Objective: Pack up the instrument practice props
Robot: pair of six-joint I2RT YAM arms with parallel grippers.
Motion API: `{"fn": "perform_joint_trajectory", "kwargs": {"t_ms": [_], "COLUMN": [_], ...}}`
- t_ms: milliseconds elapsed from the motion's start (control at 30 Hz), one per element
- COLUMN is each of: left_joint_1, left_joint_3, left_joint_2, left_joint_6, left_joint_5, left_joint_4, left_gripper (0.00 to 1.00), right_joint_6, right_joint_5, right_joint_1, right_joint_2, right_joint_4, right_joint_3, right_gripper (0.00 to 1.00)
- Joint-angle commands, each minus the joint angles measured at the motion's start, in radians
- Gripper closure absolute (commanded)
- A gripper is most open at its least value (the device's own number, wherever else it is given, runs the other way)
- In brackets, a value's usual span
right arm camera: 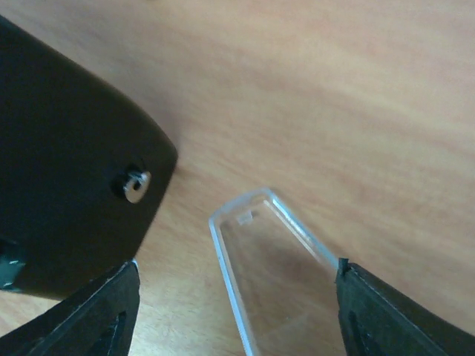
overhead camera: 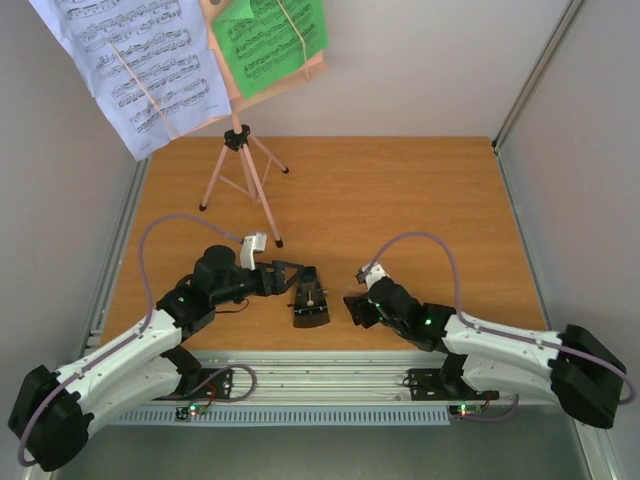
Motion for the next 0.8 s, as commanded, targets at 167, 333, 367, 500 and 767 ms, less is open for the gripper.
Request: {"fn": "perform_joint_trajectory", "kwargs": {"t_ms": [167, 333, 367, 500, 767], "left_joint_1": [-0.012, -0.012, -0.013, -0.014, -0.017], "left_joint_3": [-0.006, 0.009, 0.014, 0.026, 0.033], "left_joint_2": [0.038, 0.062, 0.068, 0.085, 0.115], "left_joint_6": [-0.033, -0.038, -0.036, -0.016, -0.007], "left_joint_5": [0.072, 0.100, 0.109, 0.151, 0.183], "left_joint_4": [0.133, 0.150, 0.151, 0.155, 0.182], "left_gripper": [0.10, 0.10, 0.10, 0.10, 0.10], "right_joint_6": [0.061, 0.066, 0.068, 0.072, 0.075], "right_joint_5": [-0.104, -0.167, -0.172, -0.190, -0.083], "right_joint_1": [0.007, 0.016, 0.020, 0.037, 0.131], "right_joint_2": [0.264, 0.328, 0.337, 0.358, 0.395], "right_joint_4": [0.199, 0.300, 0.314, 0.367, 0.445], "right_joint_3": [0.063, 0.061, 0.059, 0.052, 0.048], "right_gripper": [0.39, 0.42, 0.42, 0.42, 0.37]}}
